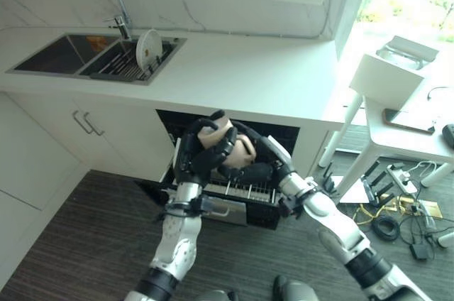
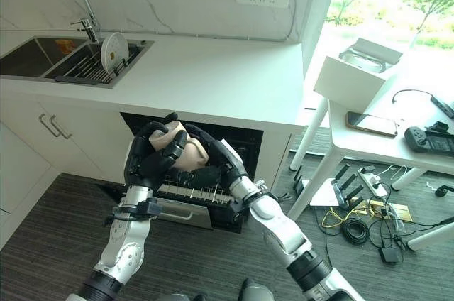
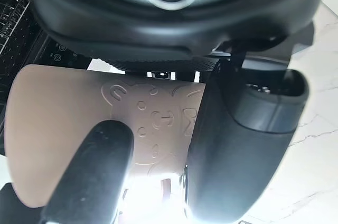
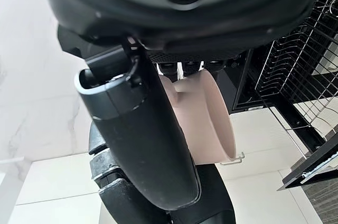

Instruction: Place the dishes in the dishwasher.

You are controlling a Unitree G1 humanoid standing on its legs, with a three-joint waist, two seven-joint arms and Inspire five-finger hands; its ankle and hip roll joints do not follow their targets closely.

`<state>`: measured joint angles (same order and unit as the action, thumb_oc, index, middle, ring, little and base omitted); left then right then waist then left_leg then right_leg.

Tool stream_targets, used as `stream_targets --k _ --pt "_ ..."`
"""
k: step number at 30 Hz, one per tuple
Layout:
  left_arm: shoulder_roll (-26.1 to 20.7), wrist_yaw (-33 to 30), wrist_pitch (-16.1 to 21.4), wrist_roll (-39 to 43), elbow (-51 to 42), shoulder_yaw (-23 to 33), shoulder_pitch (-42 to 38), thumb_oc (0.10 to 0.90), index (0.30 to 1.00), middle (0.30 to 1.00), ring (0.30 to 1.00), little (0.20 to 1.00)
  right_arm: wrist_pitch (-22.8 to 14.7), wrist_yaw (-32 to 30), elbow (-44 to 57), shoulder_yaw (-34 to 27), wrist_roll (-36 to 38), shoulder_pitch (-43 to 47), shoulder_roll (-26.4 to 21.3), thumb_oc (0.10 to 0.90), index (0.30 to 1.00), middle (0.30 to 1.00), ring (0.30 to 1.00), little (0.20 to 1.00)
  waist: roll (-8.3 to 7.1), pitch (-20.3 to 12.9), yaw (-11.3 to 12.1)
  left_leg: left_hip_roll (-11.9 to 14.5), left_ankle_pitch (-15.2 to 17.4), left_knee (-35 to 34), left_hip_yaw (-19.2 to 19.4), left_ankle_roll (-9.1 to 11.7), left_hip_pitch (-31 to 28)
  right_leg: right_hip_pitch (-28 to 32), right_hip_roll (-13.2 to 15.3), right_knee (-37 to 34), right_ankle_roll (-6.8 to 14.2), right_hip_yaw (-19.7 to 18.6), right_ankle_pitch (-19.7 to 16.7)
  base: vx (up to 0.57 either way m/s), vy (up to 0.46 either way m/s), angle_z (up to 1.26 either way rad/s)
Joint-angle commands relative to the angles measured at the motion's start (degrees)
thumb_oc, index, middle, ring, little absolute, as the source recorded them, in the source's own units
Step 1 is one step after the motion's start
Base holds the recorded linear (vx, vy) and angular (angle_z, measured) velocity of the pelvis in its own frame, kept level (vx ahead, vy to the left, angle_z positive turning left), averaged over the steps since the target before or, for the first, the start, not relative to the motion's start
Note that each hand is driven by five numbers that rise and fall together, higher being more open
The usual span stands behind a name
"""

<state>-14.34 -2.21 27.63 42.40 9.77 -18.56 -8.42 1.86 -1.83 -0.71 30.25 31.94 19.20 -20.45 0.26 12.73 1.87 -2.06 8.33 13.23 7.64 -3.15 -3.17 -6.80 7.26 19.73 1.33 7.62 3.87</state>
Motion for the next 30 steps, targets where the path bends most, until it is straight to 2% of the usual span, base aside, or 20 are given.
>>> stream_targets --k 1,8,21,22,24,30 --pt "1.02 1.57 5.31 -2.35 -2.44 -4.03 -8.16 0.400 0.300 0.300 0.300 0.300 -4.43 -0.23 0.97 -0.98 -0.06 10.82 5.69 0.800 0.900 0.900 0.900 0.900 -2.40 -2.44 1.36 1.63 8.35 3.96 -0.61 0.78 0.21 4.51 4.66 -2.54 6.95 -0.26 4.39 0.00 0.000 0.00" --pt "1.44 1.06 5.69 -1.74 -1.82 -5.06 -9.08 0.400 0.300 0.300 0.300 0.300 -4.97 -2.47 -1.12 0.09 -0.68 11.71 7.16 0.800 0.900 0.900 0.900 0.900 -2.50 -2.10 1.55 1.49 8.32 3.96 -0.76 0.68 0.21 4.39 4.73 -2.54 6.97 -0.19 4.18 0.00 0.000 0.00" --pt "2.63 -1.48 6.12 -4.45 -1.99 -7.81 -11.91 0.400 0.300 0.300 0.300 0.300 -5.42 -6.10 -6.12 2.02 -6.43 13.58 9.69 0.800 0.900 0.900 0.900 0.900 -2.52 -1.67 1.79 1.23 8.35 3.96 -0.92 0.67 0.08 4.43 4.81 -2.54 6.89 0.12 4.13 0.00 0.000 0.00" --pt "2.79 -1.43 6.14 -4.45 -1.88 -8.02 -12.22 0.400 0.300 0.300 0.300 0.300 -5.67 -6.37 -6.50 2.08 -7.68 13.83 9.64 0.558 0.538 0.538 0.538 0.538 -2.56 -1.57 1.78 1.20 8.31 3.96 -0.90 0.66 0.09 4.43 4.88 -2.54 6.90 0.14 4.10 0.00 0.000 0.00" --pt "3.12 -1.40 5.93 -4.60 -1.85 -8.51 -12.62 0.400 0.300 0.300 0.300 0.300 -6.36 -7.15 -7.09 2.35 -10.40 14.46 9.61 0.400 0.300 0.300 0.300 0.300 -2.62 -1.43 1.80 1.10 8.36 3.96 -0.97 0.64 0.08 4.37 4.94 -2.54 6.95 0.22 3.99 0.00 0.000 0.00" --pt "3.66 -2.00 5.17 -5.35 -2.00 -9.52 -13.64 0.400 0.300 0.300 0.300 0.300 -7.46 -9.74 -7.97 2.76 -13.03 15.42 9.52 0.400 0.300 0.300 0.300 0.300 -2.52 -1.19 1.69 0.93 8.43 3.96 -0.92 0.61 0.10 4.09 4.98 -2.54 7.01 0.10 3.80 0.00 0.000 0.00"
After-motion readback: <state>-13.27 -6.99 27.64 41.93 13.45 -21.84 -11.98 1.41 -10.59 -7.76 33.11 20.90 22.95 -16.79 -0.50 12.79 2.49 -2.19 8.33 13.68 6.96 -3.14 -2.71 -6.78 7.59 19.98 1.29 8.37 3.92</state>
